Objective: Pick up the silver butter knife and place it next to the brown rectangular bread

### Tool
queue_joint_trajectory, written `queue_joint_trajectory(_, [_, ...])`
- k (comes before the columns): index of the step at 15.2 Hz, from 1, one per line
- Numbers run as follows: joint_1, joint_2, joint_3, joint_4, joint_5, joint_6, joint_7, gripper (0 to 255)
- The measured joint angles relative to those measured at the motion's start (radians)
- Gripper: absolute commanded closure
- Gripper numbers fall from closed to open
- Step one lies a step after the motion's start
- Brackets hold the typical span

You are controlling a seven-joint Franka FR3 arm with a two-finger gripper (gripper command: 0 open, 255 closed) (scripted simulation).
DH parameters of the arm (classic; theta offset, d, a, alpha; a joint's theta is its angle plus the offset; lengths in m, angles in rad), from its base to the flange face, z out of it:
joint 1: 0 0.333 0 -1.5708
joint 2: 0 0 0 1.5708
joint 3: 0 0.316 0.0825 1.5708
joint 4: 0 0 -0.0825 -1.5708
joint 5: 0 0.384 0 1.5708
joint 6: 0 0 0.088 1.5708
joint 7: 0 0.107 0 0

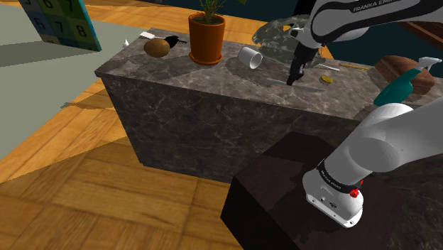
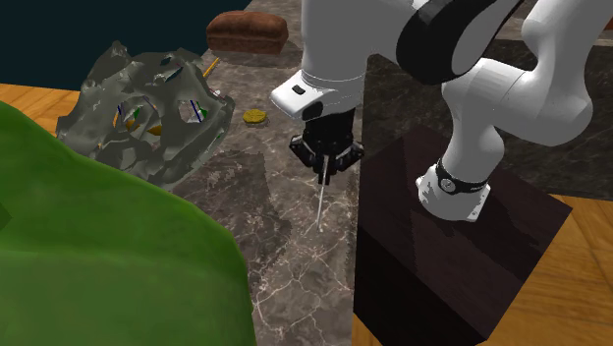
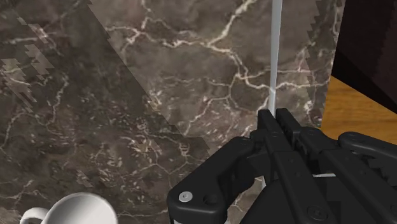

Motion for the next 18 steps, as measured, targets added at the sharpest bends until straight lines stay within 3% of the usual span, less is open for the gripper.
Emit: queue_joint_trajectory(18, [0.003,-0.084,0.050,0.190,0.022,-0.273,0.008,255])
